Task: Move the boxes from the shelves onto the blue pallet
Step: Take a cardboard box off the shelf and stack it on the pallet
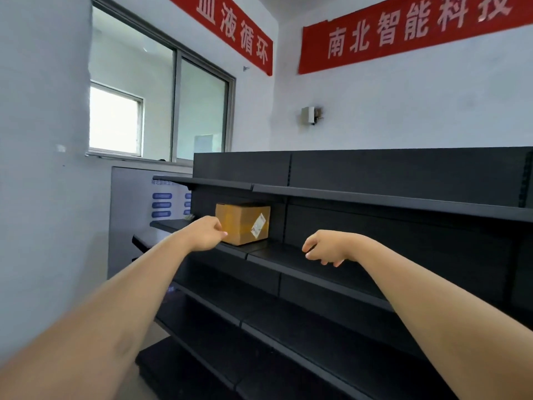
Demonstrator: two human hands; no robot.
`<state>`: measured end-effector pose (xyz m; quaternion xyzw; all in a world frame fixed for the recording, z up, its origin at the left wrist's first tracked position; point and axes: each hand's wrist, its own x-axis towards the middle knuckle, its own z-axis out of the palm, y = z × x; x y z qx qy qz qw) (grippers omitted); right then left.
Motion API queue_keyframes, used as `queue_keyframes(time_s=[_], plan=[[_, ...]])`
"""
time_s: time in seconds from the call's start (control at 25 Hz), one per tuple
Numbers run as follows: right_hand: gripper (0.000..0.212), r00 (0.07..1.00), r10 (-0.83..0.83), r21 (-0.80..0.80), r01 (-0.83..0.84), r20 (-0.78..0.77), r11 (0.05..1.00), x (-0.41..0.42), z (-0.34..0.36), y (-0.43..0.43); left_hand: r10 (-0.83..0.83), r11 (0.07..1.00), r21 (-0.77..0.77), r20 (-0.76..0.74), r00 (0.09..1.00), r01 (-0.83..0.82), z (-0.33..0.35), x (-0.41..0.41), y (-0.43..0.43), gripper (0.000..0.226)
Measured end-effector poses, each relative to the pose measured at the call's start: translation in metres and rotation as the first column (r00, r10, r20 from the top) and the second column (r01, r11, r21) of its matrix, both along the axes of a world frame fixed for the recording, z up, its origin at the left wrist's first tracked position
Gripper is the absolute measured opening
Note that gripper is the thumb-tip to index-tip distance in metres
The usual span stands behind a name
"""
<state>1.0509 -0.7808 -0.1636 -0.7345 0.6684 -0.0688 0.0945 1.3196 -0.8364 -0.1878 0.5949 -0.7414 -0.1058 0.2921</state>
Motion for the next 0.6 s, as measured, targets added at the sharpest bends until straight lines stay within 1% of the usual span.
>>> queue_keyframes(time_s=[0.12,0.28,0.48,0.6], plan=[[0.039,0.998,0.022,0.01,-0.022,0.056,1.0,-0.029,-0.016,-0.08,0.027,0.999,-0.025,-0.04,0.999,-0.028,-0.005,-0.024,-0.068,0.04],[0.04,0.996,0.048,-0.002,-0.048,0.069,0.999,-0.044,-0.029,-0.197,0.017,0.998,-0.056,-0.042,0.999,-0.019,-0.02,-0.037,-0.176,0.047],[0.041,0.997,0.062,-0.006,-0.062,0.051,0.998,-0.051,-0.024,-0.35,0.112,0.993,-0.028,-0.032,0.993,-0.113,-0.021,-0.032,-0.323,0.052],[0.043,0.997,0.062,0.007,-0.062,0.04,0.998,-0.054,-0.027,-0.424,0.22,0.975,0.01,-0.007,0.975,-0.22,-0.031,-0.036,-0.394,0.064]])
